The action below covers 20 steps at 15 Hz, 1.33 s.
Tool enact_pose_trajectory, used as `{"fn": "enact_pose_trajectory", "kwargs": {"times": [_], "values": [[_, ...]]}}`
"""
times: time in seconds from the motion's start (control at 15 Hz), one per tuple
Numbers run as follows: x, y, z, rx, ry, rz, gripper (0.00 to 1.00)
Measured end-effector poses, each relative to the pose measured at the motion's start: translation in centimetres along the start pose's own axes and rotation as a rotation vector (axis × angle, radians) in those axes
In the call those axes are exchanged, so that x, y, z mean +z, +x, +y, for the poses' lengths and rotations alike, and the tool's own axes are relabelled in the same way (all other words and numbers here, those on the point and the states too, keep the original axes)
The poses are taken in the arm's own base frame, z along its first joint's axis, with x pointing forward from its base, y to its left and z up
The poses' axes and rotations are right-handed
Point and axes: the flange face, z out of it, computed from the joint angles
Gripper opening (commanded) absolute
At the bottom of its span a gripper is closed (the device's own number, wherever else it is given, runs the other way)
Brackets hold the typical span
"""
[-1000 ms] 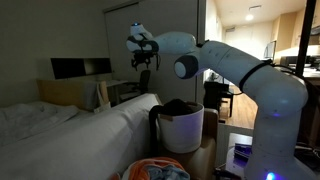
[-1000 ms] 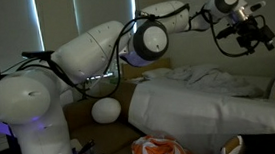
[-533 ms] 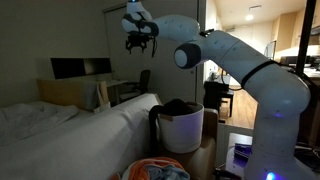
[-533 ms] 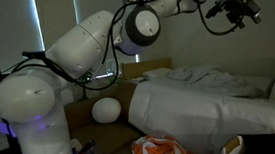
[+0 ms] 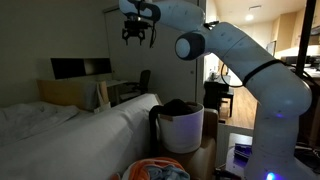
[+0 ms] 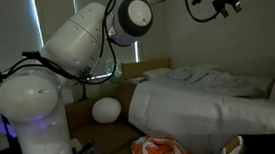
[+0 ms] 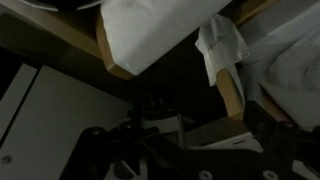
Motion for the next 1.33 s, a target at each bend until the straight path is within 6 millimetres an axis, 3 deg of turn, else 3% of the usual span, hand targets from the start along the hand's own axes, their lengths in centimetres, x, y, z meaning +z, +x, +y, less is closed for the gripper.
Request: {"fn": "enact_pose_trajectory", "kwargs": {"times": [0.27,0.67,0.93,1.33], "values": [[-0.1,-2.9,-0.8,-0.022,0.048,-0.226,1.0],[2.3,-7.6,-0.8,-0.037,0.003,-0.576,1.0],[5.9,-10.3,-0.5,-0.013,-0.083,-0.774,1.0],[13.8,-14.4,-1.2,0.026,-0.256,-0.947,1.0]]}}
